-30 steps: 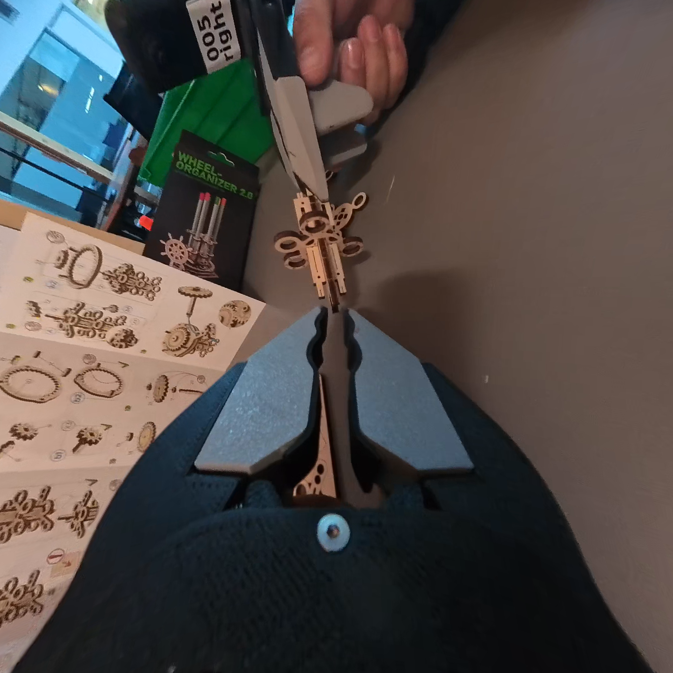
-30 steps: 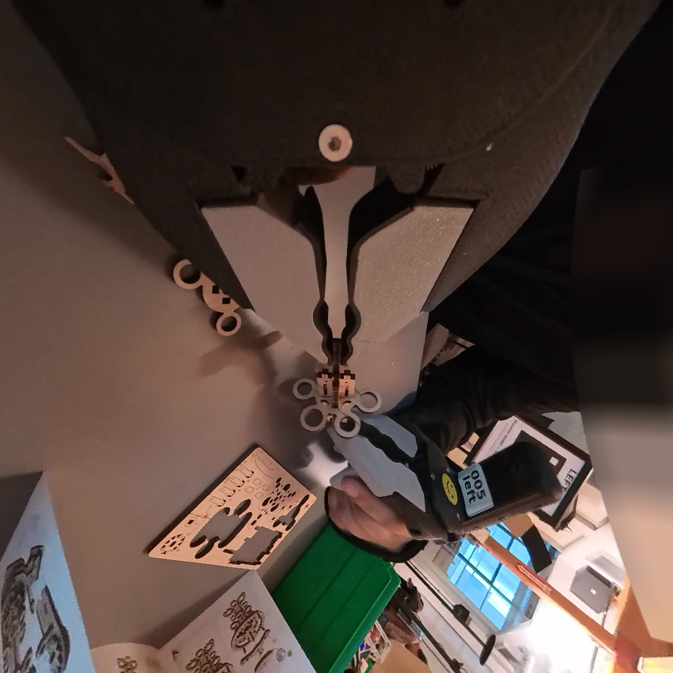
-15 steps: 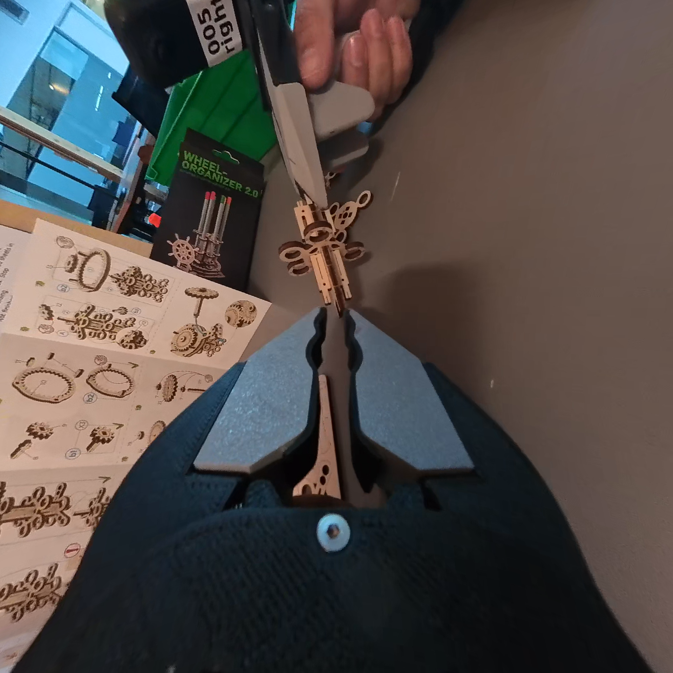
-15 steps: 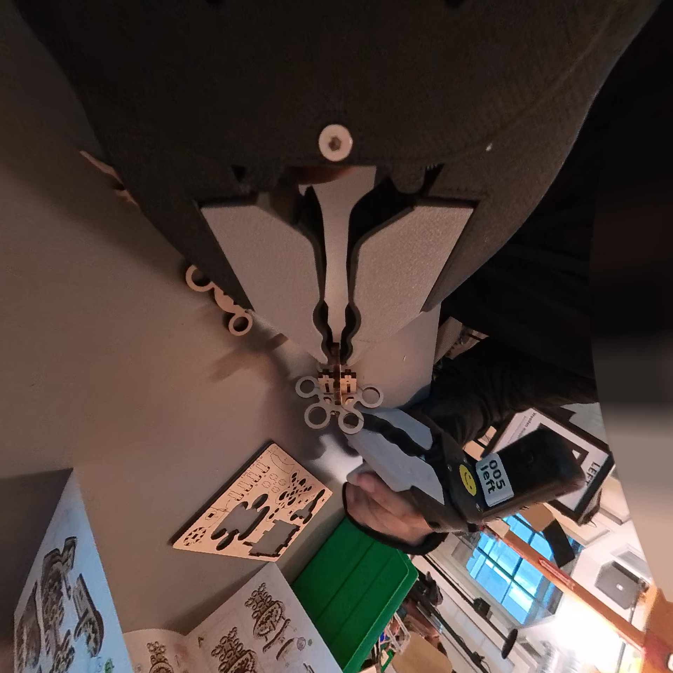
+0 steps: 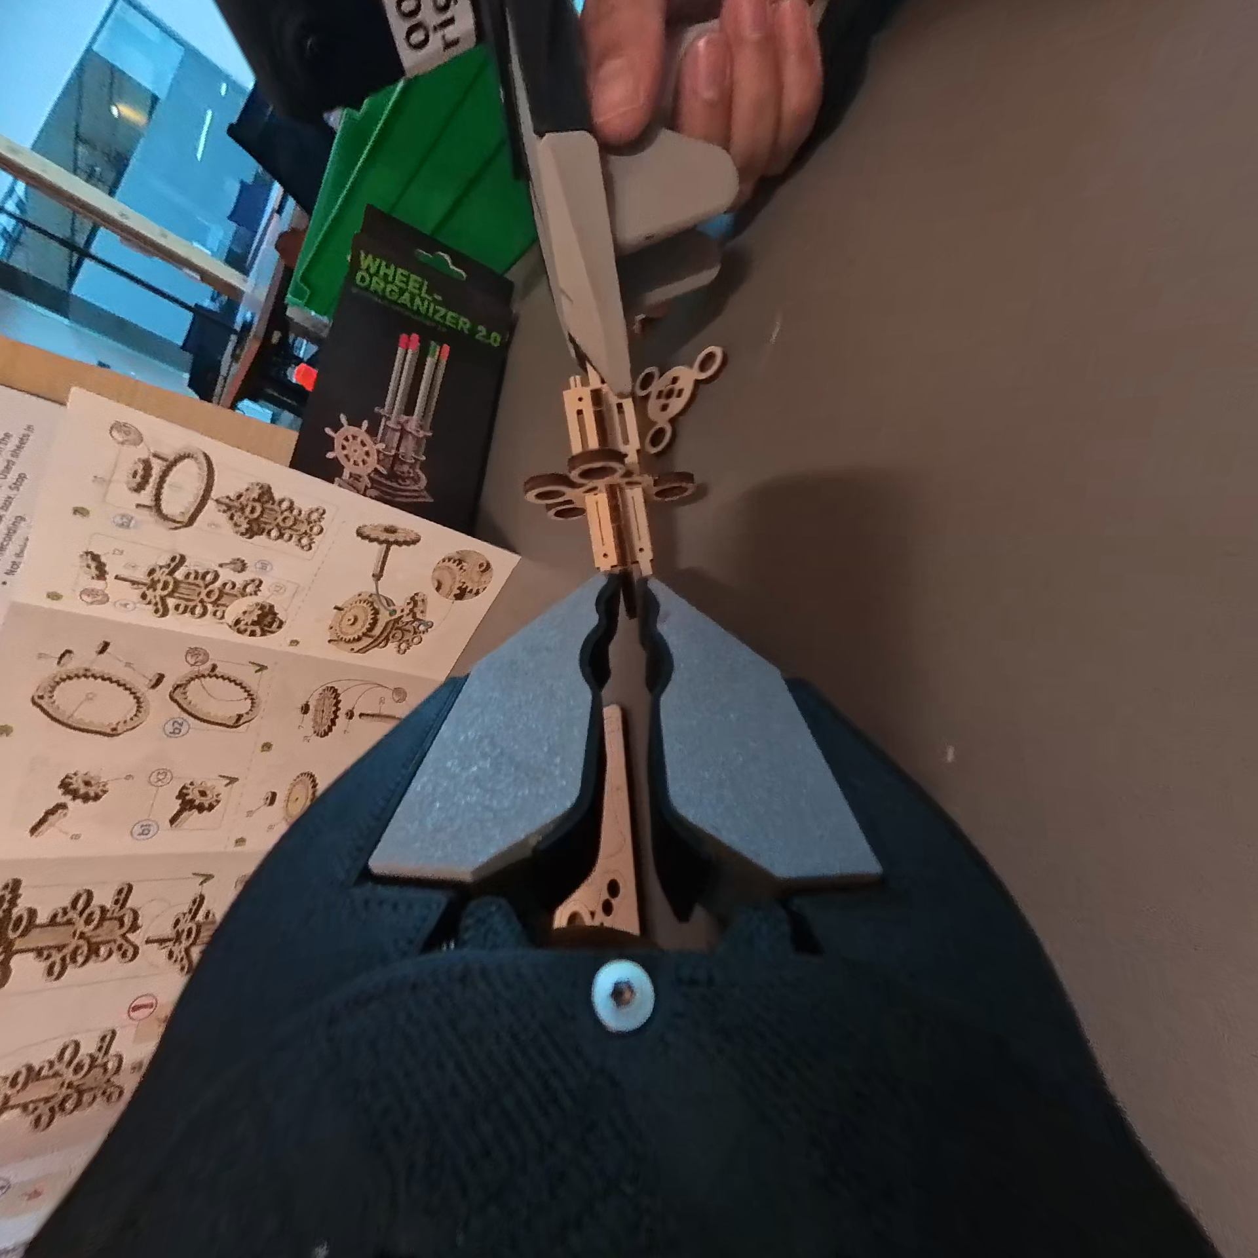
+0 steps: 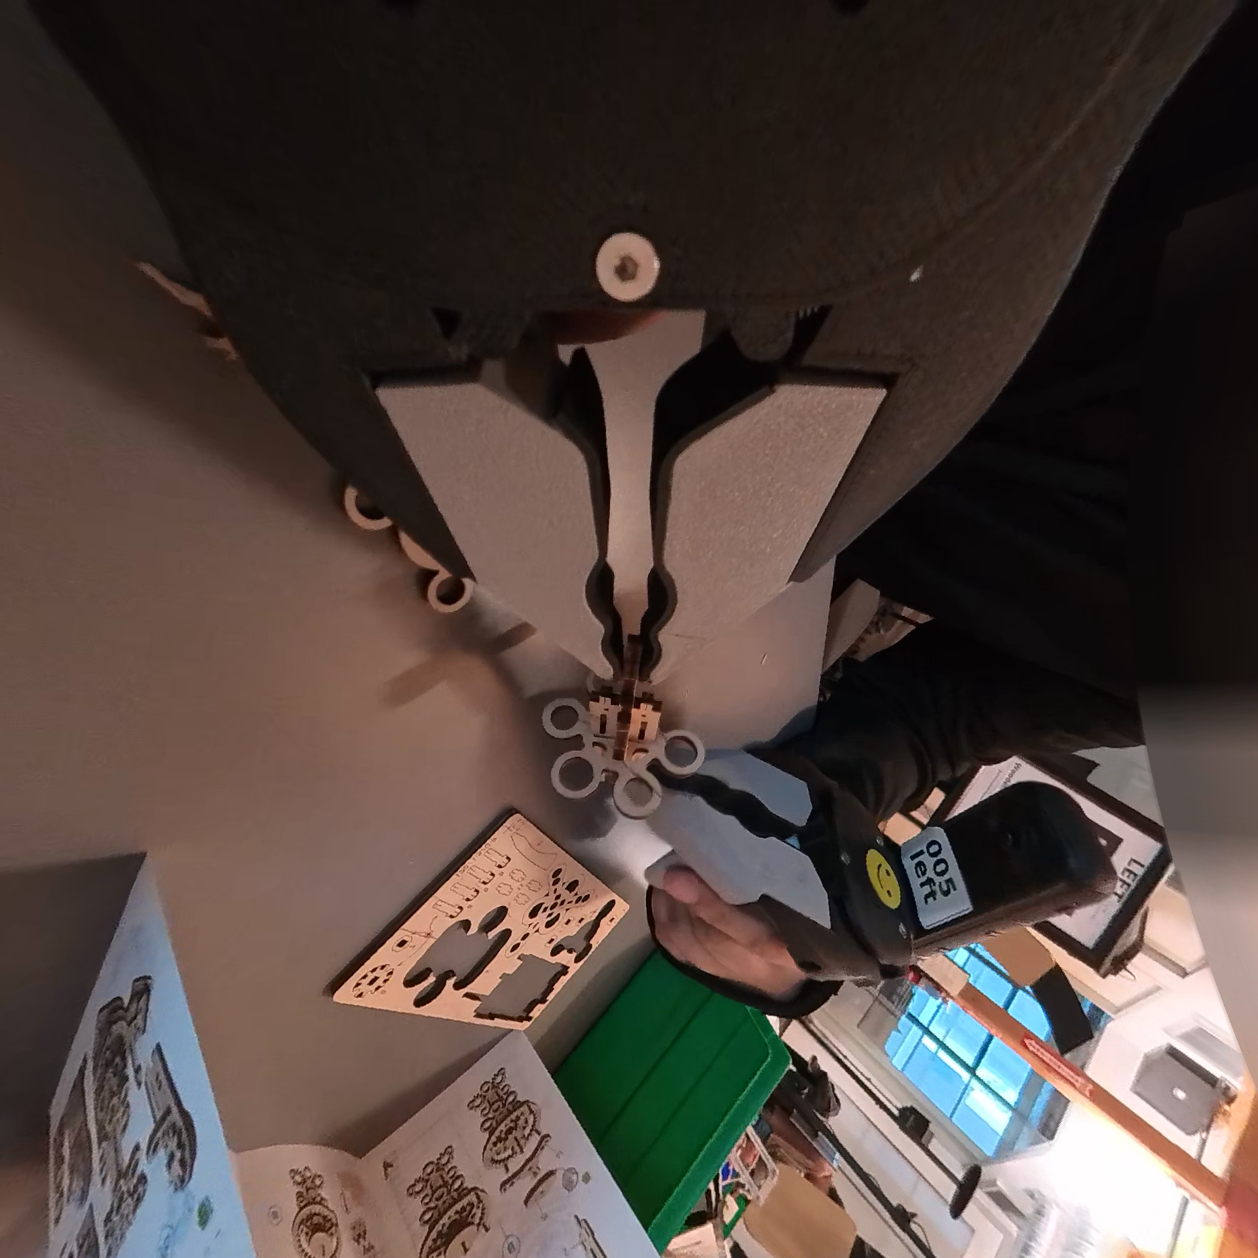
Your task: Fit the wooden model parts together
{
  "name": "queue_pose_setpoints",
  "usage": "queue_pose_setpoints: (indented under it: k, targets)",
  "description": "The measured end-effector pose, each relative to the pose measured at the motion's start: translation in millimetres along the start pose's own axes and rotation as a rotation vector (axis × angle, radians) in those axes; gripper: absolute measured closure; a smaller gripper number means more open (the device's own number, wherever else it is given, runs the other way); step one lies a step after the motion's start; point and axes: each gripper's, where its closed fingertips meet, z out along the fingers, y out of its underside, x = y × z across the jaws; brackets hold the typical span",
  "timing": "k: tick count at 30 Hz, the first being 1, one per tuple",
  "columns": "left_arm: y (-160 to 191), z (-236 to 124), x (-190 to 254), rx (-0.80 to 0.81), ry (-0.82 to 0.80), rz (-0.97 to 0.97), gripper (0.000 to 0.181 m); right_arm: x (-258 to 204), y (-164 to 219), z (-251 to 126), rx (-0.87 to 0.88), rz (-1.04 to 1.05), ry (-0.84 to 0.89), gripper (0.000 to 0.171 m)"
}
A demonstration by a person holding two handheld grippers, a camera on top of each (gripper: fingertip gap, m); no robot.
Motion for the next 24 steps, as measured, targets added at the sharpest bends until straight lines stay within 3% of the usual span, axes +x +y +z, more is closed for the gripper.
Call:
queue_pose_setpoints:
  k: [4, 8, 16, 24]
  targets:
    - [1.5, 1.1, -11.9, -0.023, -0.054, -0.047, 0.181, -3.1, -0.6, 1.9, -0.001, -0.059, 0.017, 0.169]
    - [-0.5, -0.1, -15.5, -0.028, -0.105, 0.023, 0.18, -0.1, -5.7, 0.2, 0.025, -0.108, 0.069, 0.171]
    - [-6.8, -4.4, -38.7, -0.02, -0.277, 0.012, 0.181, -10.9, -42.8, -19.4, 0.255, -0.248, 0.109, 0.171]
    - [-5.2, -3.6, -39.7, -0.009, -0.269, -0.037, 0.181, -8.4, -30.7, -9.4, 0.169, -0.295, 0.146, 0.166]
